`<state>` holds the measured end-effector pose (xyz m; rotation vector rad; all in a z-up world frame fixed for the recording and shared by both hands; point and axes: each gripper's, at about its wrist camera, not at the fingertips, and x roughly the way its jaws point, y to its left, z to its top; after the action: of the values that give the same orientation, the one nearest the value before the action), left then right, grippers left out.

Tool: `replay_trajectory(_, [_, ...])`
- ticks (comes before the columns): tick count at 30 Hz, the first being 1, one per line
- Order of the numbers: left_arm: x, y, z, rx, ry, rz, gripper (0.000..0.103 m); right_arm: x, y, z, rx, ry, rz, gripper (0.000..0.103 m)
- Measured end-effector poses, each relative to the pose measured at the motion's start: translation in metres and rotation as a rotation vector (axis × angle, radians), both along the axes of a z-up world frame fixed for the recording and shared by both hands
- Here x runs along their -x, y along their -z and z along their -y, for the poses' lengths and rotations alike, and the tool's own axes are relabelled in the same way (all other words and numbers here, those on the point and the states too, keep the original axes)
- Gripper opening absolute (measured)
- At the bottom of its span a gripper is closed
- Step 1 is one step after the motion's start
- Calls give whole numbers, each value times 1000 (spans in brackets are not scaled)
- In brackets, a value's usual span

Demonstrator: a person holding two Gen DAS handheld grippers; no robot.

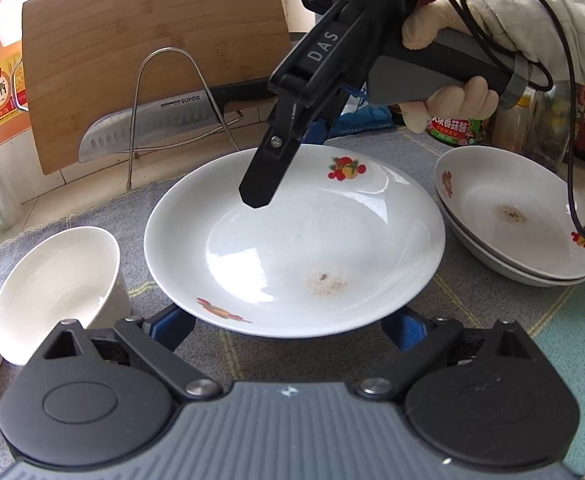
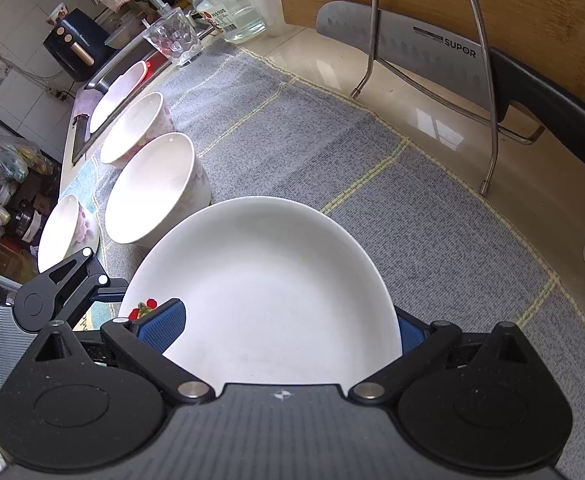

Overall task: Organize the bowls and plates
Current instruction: 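Lift the white fruit-print plate by its rim with the right tool, then carry the plate with the right tool over the stacked plates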

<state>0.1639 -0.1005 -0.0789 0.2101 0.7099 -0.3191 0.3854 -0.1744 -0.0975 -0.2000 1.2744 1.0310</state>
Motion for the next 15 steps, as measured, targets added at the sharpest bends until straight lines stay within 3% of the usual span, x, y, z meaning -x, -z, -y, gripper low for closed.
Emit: replay_trajectory(15, [24, -21, 15, -1, 127, 20, 98, 44, -24, 34, -11, 118, 46, 103])
